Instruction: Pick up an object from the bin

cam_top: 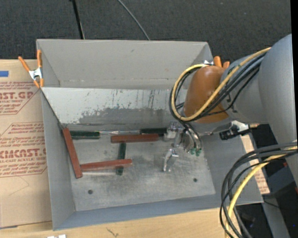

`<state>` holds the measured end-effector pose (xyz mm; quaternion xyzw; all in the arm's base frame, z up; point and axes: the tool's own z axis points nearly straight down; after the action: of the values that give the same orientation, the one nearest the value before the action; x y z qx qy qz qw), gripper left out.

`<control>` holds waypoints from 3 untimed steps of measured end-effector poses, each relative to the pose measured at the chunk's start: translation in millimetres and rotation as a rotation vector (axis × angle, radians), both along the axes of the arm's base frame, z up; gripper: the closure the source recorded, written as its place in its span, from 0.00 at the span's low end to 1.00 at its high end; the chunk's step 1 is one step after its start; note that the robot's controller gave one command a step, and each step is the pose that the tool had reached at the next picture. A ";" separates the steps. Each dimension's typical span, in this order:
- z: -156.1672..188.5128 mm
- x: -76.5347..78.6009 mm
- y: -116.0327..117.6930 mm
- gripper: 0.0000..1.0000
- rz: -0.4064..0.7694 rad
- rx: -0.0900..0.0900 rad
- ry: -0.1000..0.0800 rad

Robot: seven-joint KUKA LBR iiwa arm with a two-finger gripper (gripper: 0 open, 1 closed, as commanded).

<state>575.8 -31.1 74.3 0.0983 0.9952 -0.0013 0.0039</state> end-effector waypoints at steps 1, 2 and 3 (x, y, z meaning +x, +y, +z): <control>0.0 5.5 15.4 0.00 -0.130 -0.001 0.004; 2.8 15.4 80.8 1.00 -0.074 0.004 -0.005; 2.8 15.4 80.8 1.00 -0.074 0.004 -0.006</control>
Offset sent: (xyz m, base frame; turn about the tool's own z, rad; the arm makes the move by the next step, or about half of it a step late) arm 0.0105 0.0812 -0.0043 0.0743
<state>591.3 49.7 77.1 0.1351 0.9908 0.0008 0.0064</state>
